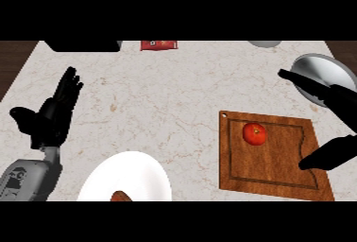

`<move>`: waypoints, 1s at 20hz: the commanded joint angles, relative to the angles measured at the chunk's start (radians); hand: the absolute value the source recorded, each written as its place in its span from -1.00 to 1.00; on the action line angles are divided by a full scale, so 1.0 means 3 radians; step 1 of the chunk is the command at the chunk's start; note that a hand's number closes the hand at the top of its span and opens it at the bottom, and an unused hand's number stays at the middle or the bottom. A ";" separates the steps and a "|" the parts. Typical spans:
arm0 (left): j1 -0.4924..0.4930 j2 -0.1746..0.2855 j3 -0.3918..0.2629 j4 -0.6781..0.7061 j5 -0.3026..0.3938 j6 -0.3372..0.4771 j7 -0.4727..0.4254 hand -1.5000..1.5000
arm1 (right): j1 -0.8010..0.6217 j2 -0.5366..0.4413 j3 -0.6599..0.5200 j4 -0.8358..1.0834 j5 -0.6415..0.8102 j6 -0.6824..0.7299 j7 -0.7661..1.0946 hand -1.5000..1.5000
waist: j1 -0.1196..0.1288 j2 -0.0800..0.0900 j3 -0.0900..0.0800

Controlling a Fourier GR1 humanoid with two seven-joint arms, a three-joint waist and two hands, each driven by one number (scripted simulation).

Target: Pick the tomato from the cutting board and place it in the pan

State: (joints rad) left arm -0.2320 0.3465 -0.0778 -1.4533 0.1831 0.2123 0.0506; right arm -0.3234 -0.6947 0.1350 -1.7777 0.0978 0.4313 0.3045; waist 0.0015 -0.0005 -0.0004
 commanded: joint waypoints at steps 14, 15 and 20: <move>-0.0007 -0.0203 0.0213 0.0172 -0.0233 -0.0175 -0.0136 0.00 | -0.0107 0.0665 0.0228 0.1009 0.1035 0.0089 -0.0472 -1.00 | 0.0015 0.0008 0.0002; -0.0080 -0.0300 0.0157 0.0044 -0.0303 -0.0072 0.0102 0.00 | -0.0058 0.0612 0.0078 0.0882 0.0963 0.0249 -0.0459 -1.00 | 0.0000 0.0002 0.0002; 0.0067 -0.0300 0.0225 -0.0135 -0.0355 -0.0146 0.0145 0.00 | 0.0037 0.0703 0.0089 0.0768 0.1178 0.0378 -0.0446 -1.00 | 0.0002 -0.0001 0.0002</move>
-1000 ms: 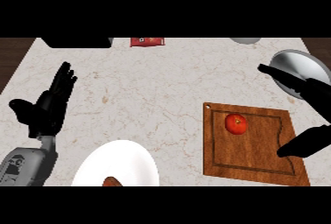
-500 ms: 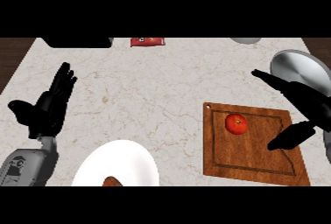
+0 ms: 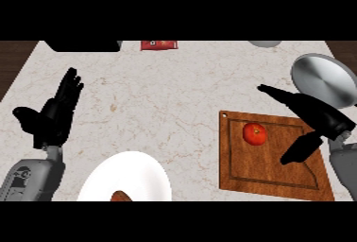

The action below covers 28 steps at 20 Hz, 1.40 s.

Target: Pick the tomato from the cutting board and place it in the pan

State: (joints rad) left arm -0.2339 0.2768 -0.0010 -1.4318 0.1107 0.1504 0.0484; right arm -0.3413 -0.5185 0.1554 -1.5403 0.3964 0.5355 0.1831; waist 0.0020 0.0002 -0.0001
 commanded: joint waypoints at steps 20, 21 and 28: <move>0.0010 -0.0140 0.0236 -0.0146 -0.0166 -0.0177 0.0145 0.00 | -0.0166 0.0546 0.0262 0.0478 0.1236 0.0215 0.0070 -1.00 | -0.0001 -0.0001 0.0000; 0.0046 -0.0134 0.0239 -0.0167 -0.0179 -0.0217 0.0087 0.00 | -0.0020 0.0377 0.0146 0.0440 0.1229 0.0171 -0.0147 -1.00 | -0.0005 -0.0002 0.0000; -0.0016 -0.0125 0.0330 -0.0102 -0.0140 -0.0347 0.0133 0.00 | -0.0259 0.0632 0.0224 0.0727 0.1550 0.0239 -0.0006 -1.00 | 0.0000 -0.0001 0.0000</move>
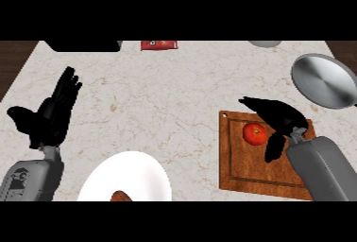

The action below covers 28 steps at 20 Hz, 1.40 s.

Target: Pick the tomato from the cutting board and place it in the pan

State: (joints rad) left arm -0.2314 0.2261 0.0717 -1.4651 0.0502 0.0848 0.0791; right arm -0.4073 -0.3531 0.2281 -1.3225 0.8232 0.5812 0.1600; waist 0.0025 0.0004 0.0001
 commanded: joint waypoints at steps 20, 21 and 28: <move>0.0023 -0.0126 0.0057 0.0098 -0.0181 -0.0078 -0.0095 0.00 | -0.0277 0.0449 -0.0108 0.0949 0.0585 -0.0367 -0.0465 1.00 | 0.0005 0.0003 0.0000; 0.0093 -0.0083 0.0103 -0.0095 -0.0056 -0.0146 -0.0011 0.00 | -0.0463 0.0735 -0.0244 0.1098 0.0552 -0.0394 0.0006 1.00 | 0.0054 0.0007 0.0000; 0.0101 -0.0165 -0.0019 -0.0095 -0.0130 -0.0134 -0.0081 0.00 | -0.1130 0.1164 -0.0807 0.1538 0.0424 -0.1131 0.1641 1.00 | 0.0176 0.0025 0.0001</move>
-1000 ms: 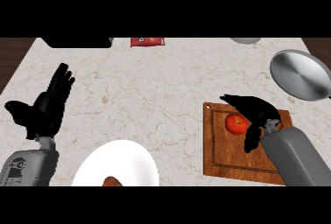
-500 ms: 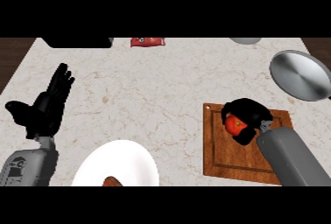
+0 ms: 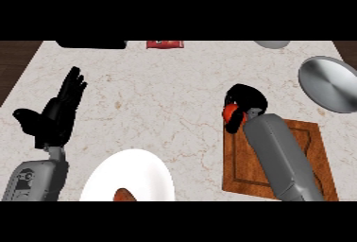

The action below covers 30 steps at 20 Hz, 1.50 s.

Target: Pick the tomato from the cutting board and place it in the pan

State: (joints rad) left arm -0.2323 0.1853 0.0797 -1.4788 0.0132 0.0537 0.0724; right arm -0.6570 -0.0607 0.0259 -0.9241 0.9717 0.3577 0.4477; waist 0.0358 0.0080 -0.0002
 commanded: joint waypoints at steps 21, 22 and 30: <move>0.0045 0.0034 0.0101 0.0074 0.0008 -0.0032 -0.0069 0.00 | -0.0750 -0.0437 -0.0602 -0.0115 0.0505 -0.2416 0.0706 1.00 | -0.0091 -0.0014 0.0002; 0.0014 -0.0083 -0.0011 0.0058 -0.0084 0.0079 -0.0008 0.00 | -0.0855 -0.0498 -0.0847 -0.0139 0.0181 -0.2419 0.0560 1.00 | -0.0089 -0.0006 0.0006; -0.0139 -0.0071 0.0029 0.0303 -0.0102 0.0050 -0.0160 0.00 | -0.0730 -0.1287 -0.1297 0.0692 -0.0088 -0.2622 -0.0250 1.00 | -0.0066 0.0021 0.0003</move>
State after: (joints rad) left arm -0.2606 0.1730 0.0918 -1.4460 -0.0053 0.0708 0.0729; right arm -0.8763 -0.3403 -0.3029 -0.8338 0.9733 -0.4004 0.4703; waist 0.0124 0.0077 0.0009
